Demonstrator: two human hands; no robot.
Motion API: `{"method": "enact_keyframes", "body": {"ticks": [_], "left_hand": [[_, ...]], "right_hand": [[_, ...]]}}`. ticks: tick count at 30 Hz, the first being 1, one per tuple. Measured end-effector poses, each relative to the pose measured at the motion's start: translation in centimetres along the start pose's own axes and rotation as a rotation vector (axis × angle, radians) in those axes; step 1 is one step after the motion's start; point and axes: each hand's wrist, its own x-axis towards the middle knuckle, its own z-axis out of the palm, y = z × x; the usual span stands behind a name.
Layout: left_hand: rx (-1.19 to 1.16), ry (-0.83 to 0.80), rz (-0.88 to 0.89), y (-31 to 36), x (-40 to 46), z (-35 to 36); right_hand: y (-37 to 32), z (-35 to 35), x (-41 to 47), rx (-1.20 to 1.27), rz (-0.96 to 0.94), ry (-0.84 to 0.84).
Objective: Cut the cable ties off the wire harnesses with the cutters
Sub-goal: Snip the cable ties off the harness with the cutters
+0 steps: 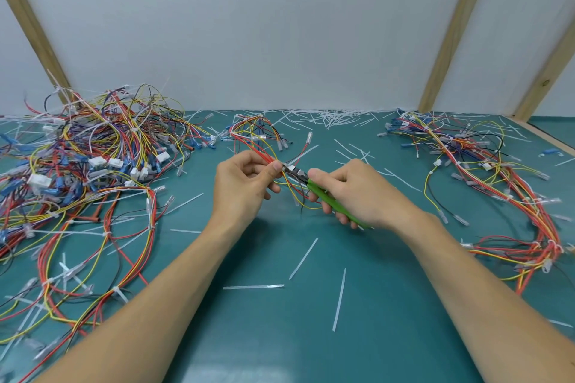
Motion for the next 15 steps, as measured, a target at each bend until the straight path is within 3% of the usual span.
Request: {"method": "enact_keyframes", "body": {"ticks": [15], "left_hand": [[-0.001,0.001,0.009,-0.34,0.28,-0.14]], "right_hand": [[-0.25,0.15,0.03,0.028,-0.015,-0.043]]}}
